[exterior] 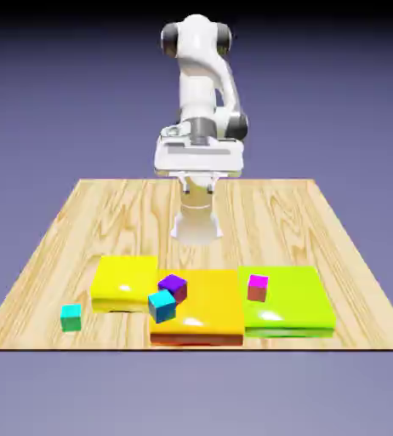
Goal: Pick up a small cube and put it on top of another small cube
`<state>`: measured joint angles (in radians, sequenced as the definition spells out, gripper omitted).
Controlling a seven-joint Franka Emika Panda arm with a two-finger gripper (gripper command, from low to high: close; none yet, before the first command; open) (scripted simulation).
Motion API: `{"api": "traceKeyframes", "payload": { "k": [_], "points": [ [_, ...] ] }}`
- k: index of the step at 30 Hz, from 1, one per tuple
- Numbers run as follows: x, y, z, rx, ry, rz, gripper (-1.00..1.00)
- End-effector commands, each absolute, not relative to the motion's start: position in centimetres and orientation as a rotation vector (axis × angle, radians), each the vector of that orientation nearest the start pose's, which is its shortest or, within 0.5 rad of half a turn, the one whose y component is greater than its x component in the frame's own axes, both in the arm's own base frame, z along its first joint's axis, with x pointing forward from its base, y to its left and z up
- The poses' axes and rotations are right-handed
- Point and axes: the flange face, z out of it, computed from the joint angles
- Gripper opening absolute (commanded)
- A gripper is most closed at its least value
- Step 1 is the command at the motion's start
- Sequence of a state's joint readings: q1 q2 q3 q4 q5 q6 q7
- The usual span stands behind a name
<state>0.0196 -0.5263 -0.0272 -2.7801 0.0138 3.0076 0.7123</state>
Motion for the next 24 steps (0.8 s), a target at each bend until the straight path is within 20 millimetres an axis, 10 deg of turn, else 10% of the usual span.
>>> {"api": "traceKeyframes", "payload": {
  "k": [1, 12, 24],
  "points": [
    [40.8, -1.2, 44.5, -2.534, 0.981, -0.945, 0.0],
    [48.1, -10.5, 35.5, -2.751, 1.1, -0.453, 0.0],
    [51.1, -21.5, 25.0, -2.924, 1.132, 0.053, 0.0]
  ]
}}
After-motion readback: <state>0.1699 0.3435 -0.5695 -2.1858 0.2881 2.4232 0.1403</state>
